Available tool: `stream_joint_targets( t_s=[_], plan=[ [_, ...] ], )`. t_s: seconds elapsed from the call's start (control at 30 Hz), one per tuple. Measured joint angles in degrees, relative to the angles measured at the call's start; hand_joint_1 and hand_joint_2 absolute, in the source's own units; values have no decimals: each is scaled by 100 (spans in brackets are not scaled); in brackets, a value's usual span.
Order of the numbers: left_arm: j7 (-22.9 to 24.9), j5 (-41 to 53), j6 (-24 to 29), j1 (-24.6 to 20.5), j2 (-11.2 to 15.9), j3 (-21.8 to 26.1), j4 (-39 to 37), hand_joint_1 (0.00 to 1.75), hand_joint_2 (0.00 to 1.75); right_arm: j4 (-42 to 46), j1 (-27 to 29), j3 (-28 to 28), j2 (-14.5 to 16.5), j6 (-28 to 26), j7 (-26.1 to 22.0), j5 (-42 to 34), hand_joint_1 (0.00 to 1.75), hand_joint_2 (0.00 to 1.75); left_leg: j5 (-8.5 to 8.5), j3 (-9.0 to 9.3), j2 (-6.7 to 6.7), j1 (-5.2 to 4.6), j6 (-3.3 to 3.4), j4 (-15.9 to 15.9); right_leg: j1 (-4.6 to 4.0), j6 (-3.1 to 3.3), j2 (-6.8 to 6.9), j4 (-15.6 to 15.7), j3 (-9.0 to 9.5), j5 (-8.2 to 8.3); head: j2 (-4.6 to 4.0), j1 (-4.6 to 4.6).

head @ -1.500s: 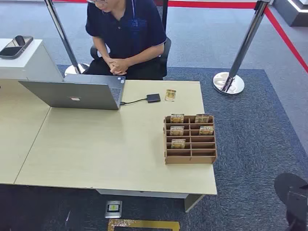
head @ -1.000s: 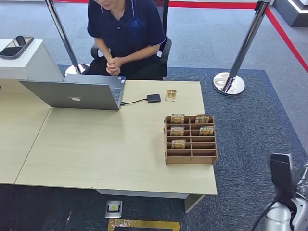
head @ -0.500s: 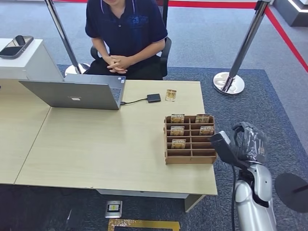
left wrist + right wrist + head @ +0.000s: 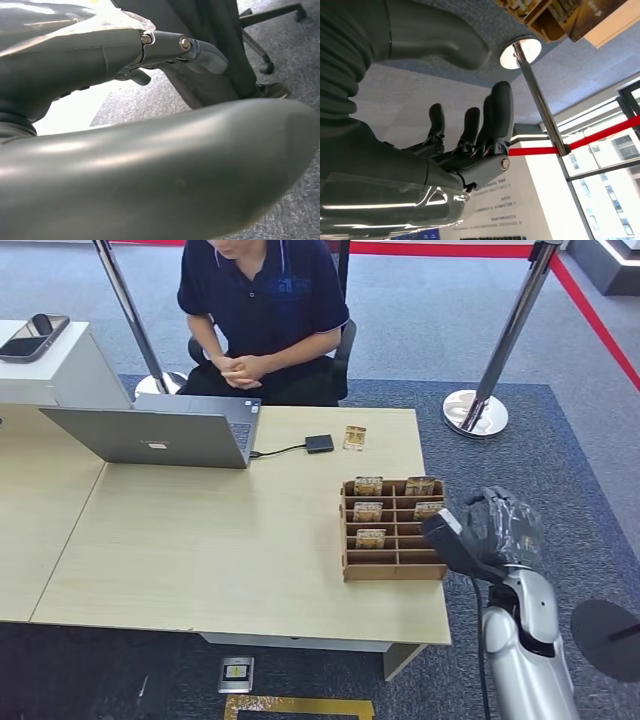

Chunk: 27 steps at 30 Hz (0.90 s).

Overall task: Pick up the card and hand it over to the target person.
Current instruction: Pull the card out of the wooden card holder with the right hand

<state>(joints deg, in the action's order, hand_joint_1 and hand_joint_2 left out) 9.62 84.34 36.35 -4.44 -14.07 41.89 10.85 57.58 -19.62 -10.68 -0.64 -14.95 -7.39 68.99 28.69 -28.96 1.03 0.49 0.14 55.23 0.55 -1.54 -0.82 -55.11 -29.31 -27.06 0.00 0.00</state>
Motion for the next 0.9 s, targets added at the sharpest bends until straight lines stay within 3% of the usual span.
stream_joint_targets(
  t_s=[0.17, 0.53, 0.7, 0.9],
  plan=[
    [-8, -39, 11, 2, 9, -11, 0, 0, 0, -331, -256, -131, -11, 22, -25, -11, 45, 175, 0, 0, 1, 0, 0, 0, 0, -1, 1, 1, 1, 0, 0, 0],
    [-7, -82, 4, 8, 18, -14, 1, 0, 0, -887, -525, -329, 7, -14, -46, -28, 75, 175, -2, -3, 1, 0, -2, -1, -1, -1, 5, 1, -2, 3, 0, 0],
    [-4, -96, -12, 6, 13, -3, -4, 0, 0, -984, -496, -375, -9, -79, 9, -16, 117, 175, -2, -4, 4, 0, -1, 0, 0, -2, 8, 1, -1, 2, 0, 0],
    [-5, -97, -18, 5, 9, -1, -4, 0, 0, -955, -434, -400, -27, -114, 48, -5, 116, 175, -1, -3, 9, 0, -1, 0, 0, -2, 11, 0, 1, 0, 0, 0]
  ],
)
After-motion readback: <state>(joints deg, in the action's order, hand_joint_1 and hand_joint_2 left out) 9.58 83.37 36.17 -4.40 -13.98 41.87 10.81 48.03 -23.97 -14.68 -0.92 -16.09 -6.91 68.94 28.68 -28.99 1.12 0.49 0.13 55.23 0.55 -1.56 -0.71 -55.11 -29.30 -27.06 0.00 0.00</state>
